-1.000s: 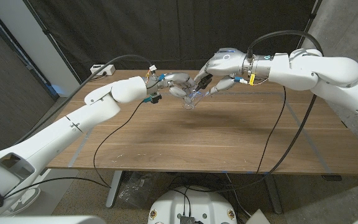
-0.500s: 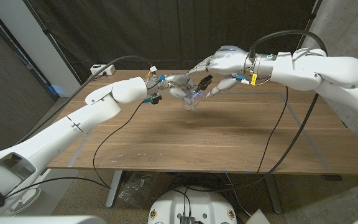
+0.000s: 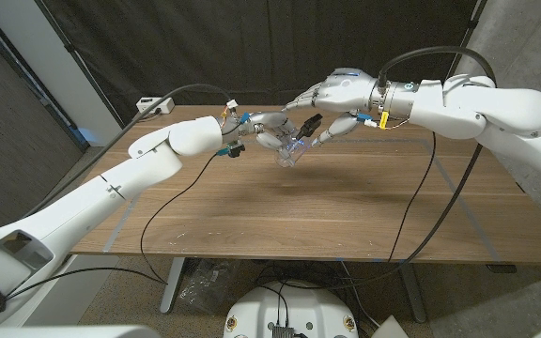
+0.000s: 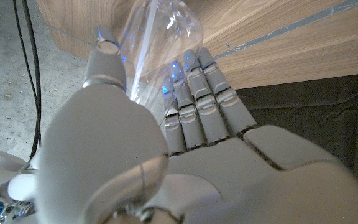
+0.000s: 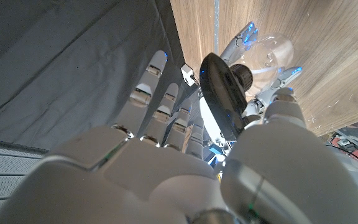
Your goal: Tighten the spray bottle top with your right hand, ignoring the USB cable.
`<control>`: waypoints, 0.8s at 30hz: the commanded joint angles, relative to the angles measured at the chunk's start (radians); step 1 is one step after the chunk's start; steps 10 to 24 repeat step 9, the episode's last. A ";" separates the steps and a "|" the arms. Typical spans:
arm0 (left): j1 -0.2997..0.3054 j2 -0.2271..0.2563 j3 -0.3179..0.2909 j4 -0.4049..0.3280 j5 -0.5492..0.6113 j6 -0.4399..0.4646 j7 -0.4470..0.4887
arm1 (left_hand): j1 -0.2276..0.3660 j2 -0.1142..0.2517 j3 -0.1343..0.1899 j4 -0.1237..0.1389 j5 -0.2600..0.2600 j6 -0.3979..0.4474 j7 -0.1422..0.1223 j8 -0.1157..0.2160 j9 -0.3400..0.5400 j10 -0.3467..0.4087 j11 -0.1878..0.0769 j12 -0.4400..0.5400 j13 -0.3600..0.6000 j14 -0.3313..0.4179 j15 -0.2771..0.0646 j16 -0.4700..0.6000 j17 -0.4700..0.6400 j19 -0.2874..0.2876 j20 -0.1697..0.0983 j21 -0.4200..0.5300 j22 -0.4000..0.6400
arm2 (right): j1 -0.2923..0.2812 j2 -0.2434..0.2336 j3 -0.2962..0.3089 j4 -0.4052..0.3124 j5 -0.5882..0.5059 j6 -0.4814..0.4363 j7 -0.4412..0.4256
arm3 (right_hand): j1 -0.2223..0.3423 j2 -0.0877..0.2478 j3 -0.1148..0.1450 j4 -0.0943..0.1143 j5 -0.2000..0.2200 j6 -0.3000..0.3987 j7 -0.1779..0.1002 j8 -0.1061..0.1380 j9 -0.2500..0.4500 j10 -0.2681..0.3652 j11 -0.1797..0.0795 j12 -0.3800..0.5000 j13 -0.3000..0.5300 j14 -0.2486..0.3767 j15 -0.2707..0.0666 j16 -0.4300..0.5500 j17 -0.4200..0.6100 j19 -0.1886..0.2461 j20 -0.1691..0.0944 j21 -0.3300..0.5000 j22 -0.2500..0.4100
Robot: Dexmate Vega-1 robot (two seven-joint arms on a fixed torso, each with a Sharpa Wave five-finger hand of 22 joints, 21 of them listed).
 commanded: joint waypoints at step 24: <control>-0.002 0.000 0.001 -0.023 0.000 0.037 -0.010 | -0.011 0.087 0.376 0.193 0.006 0.212 0.001 0.006 0.004 0.108 -0.106 0.008 0.002 0.111 -0.114 0.006 0.004 -0.002 0.002 0.003 0.003 | -0.013 0.011 -0.015 0.002 -0.026 -0.013 -0.033 | -0.010 0.001 -0.008 0.000 0.014 0.026 -0.020 0.014 0.003 0.035 -0.053 0.021 0.003 0.020 -0.024 0.011 0.002 0.007 -0.001 0.006 0.002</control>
